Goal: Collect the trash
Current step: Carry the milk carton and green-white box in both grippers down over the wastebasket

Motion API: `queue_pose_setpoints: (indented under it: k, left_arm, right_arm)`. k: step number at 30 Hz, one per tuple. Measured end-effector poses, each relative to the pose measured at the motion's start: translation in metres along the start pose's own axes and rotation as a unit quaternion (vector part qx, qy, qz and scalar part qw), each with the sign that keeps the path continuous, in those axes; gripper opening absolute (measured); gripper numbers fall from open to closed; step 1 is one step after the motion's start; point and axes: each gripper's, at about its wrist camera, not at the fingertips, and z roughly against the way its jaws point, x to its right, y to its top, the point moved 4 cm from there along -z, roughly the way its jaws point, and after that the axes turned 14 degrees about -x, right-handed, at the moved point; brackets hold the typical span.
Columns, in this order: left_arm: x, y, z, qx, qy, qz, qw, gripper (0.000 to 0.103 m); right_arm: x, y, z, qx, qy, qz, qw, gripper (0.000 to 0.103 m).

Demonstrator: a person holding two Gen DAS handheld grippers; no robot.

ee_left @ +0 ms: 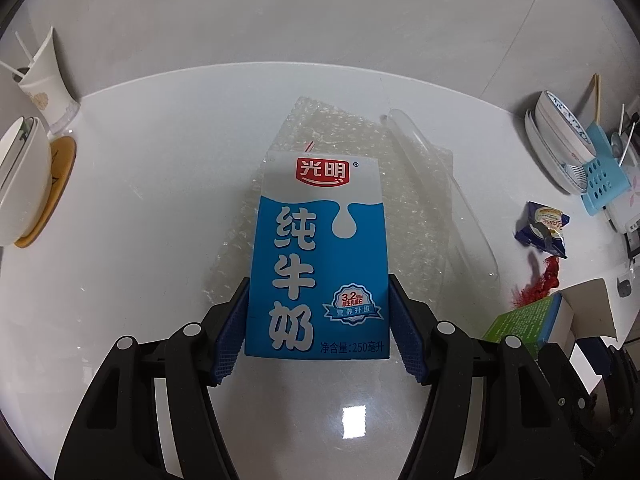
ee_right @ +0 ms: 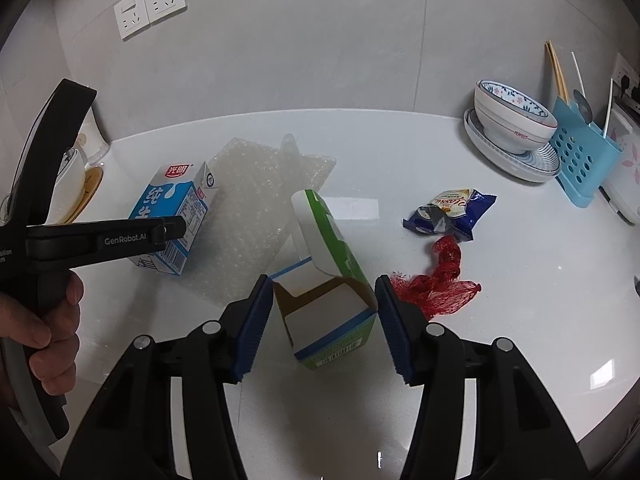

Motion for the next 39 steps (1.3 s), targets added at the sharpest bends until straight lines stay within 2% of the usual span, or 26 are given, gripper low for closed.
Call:
queue_pose_setpoints:
  k: [17, 39]
  left_arm:
    - [0.010, -0.043, 0.037, 0.016, 0.002, 0.010, 0.9998, 0.063]
    - [0.045, -0.134, 0.071, 0.027, -0.005, 0.000, 0.9996, 0.063]
  right_arm:
    - [0.013, -0.015, 0.045, 0.029, 0.011, 0.006, 0.999, 0.051]
    - [0.035, -0.074, 0.093, 0.041, 0.019, 0.026, 0.999, 0.051]
